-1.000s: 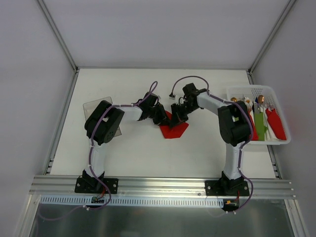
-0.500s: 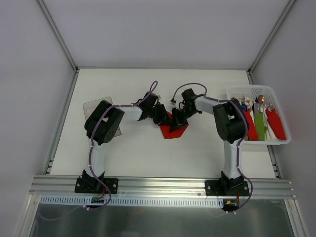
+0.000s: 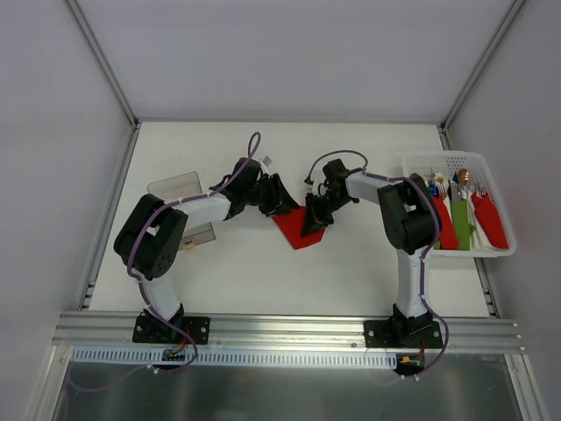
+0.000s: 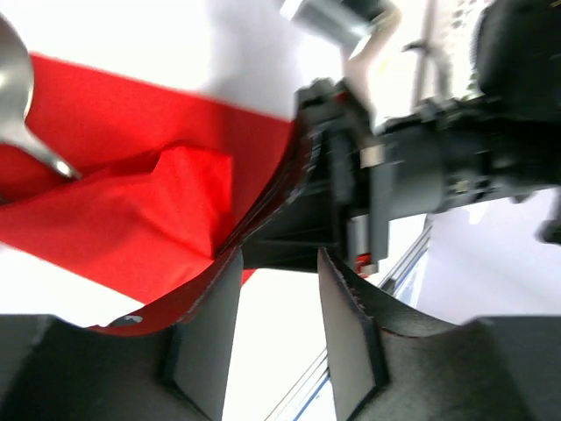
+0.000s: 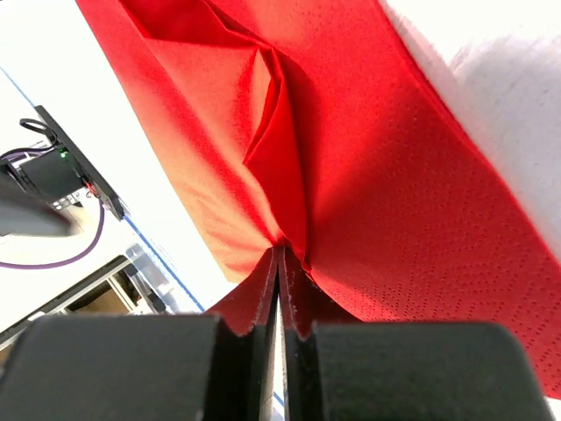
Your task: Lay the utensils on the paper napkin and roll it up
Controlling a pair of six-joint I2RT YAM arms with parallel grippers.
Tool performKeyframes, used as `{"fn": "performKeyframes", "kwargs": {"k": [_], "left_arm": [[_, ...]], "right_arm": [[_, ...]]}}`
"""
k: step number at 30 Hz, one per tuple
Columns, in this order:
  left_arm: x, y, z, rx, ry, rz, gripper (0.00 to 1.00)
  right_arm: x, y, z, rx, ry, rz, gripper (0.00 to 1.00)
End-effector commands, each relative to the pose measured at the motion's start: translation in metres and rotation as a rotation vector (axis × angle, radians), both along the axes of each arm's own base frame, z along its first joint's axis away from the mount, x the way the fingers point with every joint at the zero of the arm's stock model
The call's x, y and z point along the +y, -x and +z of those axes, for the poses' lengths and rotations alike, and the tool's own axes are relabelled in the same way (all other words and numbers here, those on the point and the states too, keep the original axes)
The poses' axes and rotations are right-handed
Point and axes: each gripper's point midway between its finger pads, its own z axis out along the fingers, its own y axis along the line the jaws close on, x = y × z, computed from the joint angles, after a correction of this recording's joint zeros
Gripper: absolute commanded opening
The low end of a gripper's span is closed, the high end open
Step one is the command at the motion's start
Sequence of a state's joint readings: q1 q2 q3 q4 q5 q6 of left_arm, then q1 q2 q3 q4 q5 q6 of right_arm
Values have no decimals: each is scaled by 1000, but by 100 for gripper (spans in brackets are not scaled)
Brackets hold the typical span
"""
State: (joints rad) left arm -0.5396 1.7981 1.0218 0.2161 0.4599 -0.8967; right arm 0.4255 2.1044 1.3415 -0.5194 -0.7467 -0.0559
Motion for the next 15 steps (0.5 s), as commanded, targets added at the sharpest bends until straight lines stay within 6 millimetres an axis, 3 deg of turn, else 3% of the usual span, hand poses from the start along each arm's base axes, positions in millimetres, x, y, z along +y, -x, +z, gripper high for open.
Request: {"fn": "performKeyframes", "kwargs": {"k": [1, 9, 15], "left_arm": [[1, -4, 18, -66, 40, -15, 39], [-5, -20, -3, -5, 2, 16, 26], [1, -22, -39, 93, -96, 48, 13]], "right_arm": [[-9, 10, -25, 27, 88, 7, 2], [-10, 20, -25, 72, 89, -22, 2], [-9, 25, -25, 92, 79, -30, 3]]}}
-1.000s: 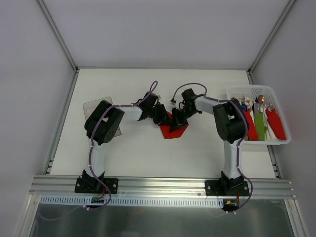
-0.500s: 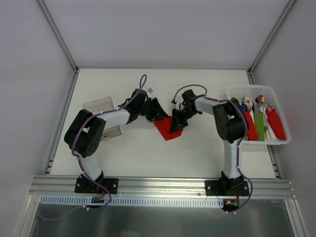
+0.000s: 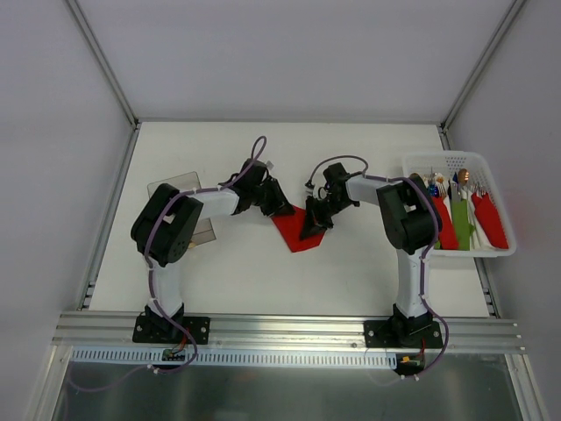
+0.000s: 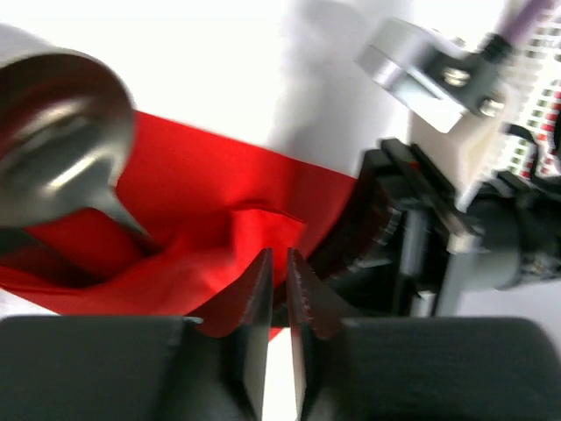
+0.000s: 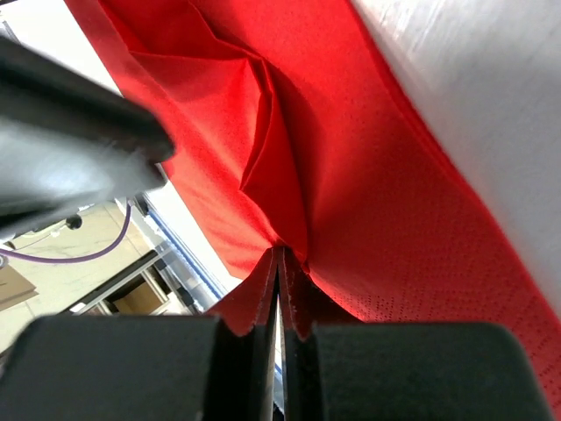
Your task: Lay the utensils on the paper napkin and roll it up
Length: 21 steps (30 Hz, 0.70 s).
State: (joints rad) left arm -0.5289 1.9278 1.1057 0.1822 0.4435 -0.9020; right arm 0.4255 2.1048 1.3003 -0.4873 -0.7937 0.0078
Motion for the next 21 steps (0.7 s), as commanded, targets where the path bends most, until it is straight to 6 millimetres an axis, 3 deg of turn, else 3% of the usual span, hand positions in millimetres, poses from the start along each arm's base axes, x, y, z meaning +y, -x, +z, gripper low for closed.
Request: {"fn": "performKeyframes", "kwargs": {"k": [1, 10, 16, 21], "left_arm": [[5, -3, -11, 37, -62, 23, 10], [13, 6, -46, 128, -148, 12, 2], [8, 3, -29, 52, -138, -31, 19], [13, 2, -19, 14, -162, -35, 17]], "right_arm": [[-12, 15, -23, 23, 103, 13, 3], [-7, 16, -14, 42, 79, -10, 5], [-8, 19, -22, 60, 91, -11, 4], [-7, 17, -13, 33, 71, -4, 10]]}}
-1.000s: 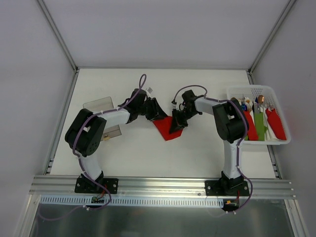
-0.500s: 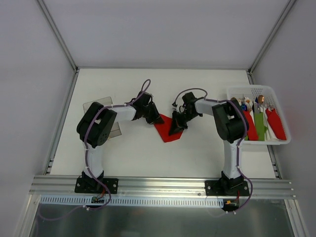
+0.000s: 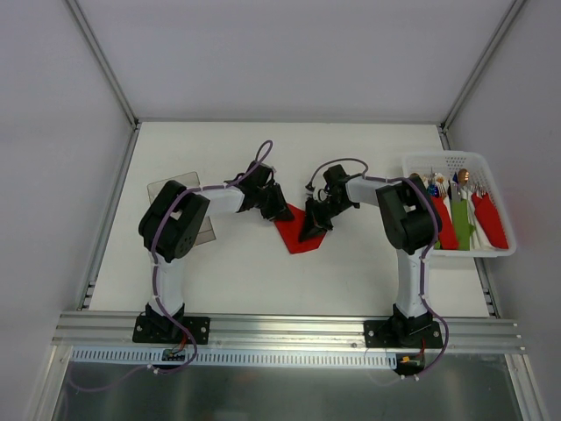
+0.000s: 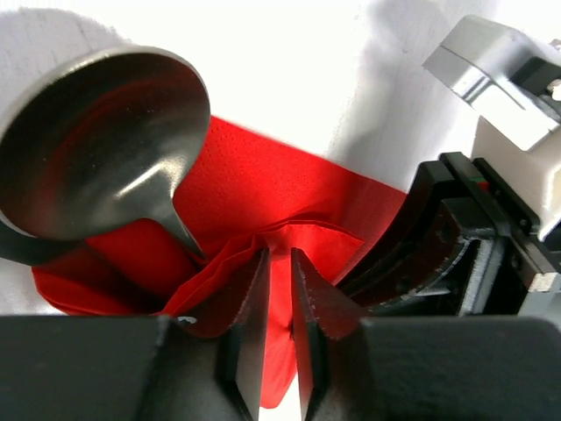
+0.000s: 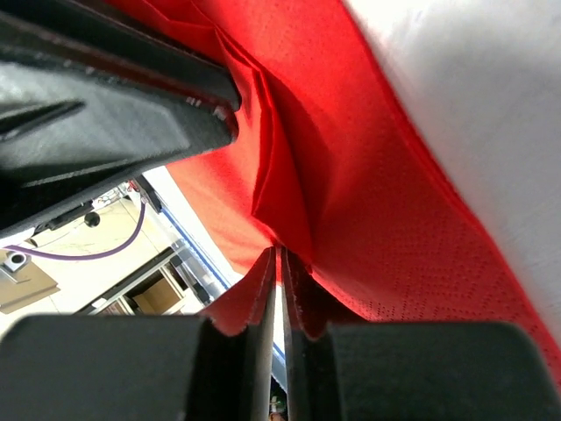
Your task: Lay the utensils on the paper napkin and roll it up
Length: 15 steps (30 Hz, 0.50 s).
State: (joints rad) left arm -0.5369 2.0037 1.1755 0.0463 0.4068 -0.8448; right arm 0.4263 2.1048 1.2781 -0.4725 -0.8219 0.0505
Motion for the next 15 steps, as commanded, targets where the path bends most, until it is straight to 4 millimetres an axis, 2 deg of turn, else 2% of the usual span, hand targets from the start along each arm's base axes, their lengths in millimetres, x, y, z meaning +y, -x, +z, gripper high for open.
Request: {"fn": "performKeyframes", "kwargs": {"k": [1, 5, 8, 11, 15], "left_arm": [[8, 2, 8, -29, -58, -24, 15], [11, 12, -12, 39, -79, -27, 7], [13, 18, -25, 83, -91, -33, 5], [13, 19, -30, 95, -95, -40, 3], [10, 21, -32, 96, -89, -62, 2]], "right_arm": [[-9, 8, -9, -32, 75, 23, 10], [-5, -3, 11, -102, 54, 21, 11], [-4, -1, 13, -89, 41, 26, 11], [0, 0, 21, -90, 1, 37, 17], [13, -13, 48, -167, -87, 37, 33]]}}
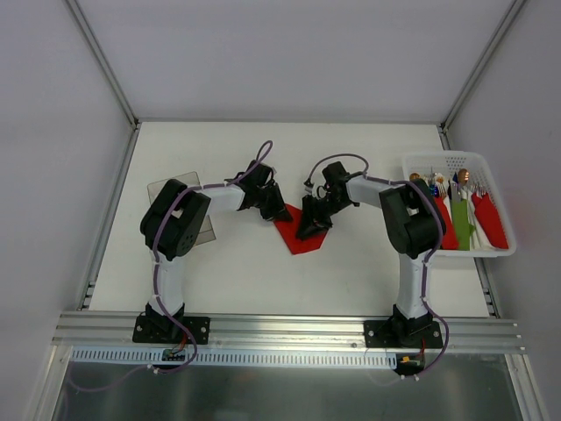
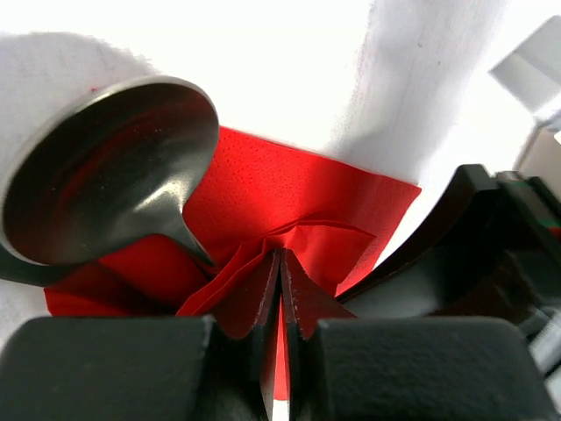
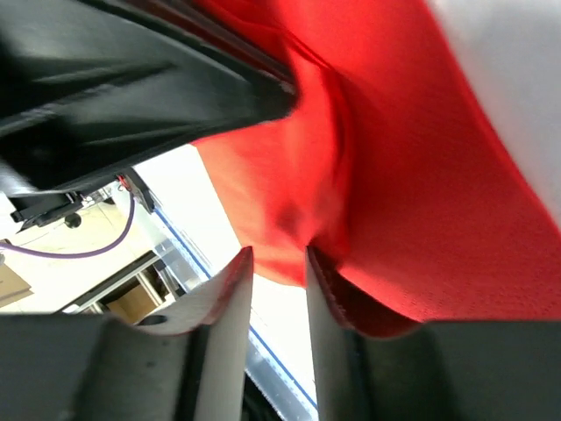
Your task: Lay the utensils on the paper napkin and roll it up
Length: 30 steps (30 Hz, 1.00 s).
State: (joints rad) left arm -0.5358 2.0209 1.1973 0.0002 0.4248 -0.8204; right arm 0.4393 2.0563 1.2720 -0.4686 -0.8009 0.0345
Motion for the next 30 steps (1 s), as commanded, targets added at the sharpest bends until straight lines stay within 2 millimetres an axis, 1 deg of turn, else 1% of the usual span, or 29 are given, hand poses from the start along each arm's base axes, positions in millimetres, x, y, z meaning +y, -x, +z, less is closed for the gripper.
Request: {"fn": "performKeyframes", "kwargs": {"k": [1, 4, 7, 11, 12, 17, 20, 21, 22, 23, 24, 25, 26, 27, 28, 29, 30], "left_arm": [[8, 16, -27, 64, -70, -44, 4], [7, 16, -24, 54, -62, -62, 6], [6, 15, -21, 44, -60, -66, 7], [4, 14, -18, 27, -50, -93, 9], [0, 12, -14, 13, -41, -105, 9], [-5, 5, -4, -34, -22, -141, 11], [-11, 2, 5, -70, 4, -182, 11], [-14, -1, 13, -96, 26, -191, 13], [-16, -5, 26, -133, 44, -192, 15], [-17, -8, 36, -161, 55, -191, 16], [-13, -13, 41, -185, 56, -171, 18], [-12, -19, 64, -241, 81, -150, 19], [-9, -23, 79, -265, 105, -112, 23], [1, -18, 77, -256, 102, -77, 27], [12, -23, 102, -310, 122, -26, 30], [20, -29, 112, -329, 139, 39, 33], [30, -18, 100, -292, 137, 69, 35]], "right_arm": [[15, -20, 46, -133, -102, 20, 34], [23, -34, 58, -176, -129, 22, 36], [24, -39, 46, -155, -122, 23, 34], [21, -31, 21, -97, -93, 29, 31], [20, -30, 13, -90, -84, 30, 30], [13, -23, -13, -62, -30, 24, 27], [9, -21, -21, -55, 2, 14, 27], [8, -19, -23, -50, 7, 12, 26], [6, -17, -25, -40, 16, 7, 26], [4, -15, -27, -30, 26, -3, 26], [5, -15, -27, -33, 24, -9, 26], [4, -12, -29, -25, 27, -12, 26], [3, -10, -29, -11, 29, -24, 26], [3, -9, -31, -10, 30, -29, 26], [3, -8, -32, -2, 32, -35, 26], [2, -6, -34, 8, 34, -40, 26], [3, -6, -35, 15, 35, -53, 26]]}}
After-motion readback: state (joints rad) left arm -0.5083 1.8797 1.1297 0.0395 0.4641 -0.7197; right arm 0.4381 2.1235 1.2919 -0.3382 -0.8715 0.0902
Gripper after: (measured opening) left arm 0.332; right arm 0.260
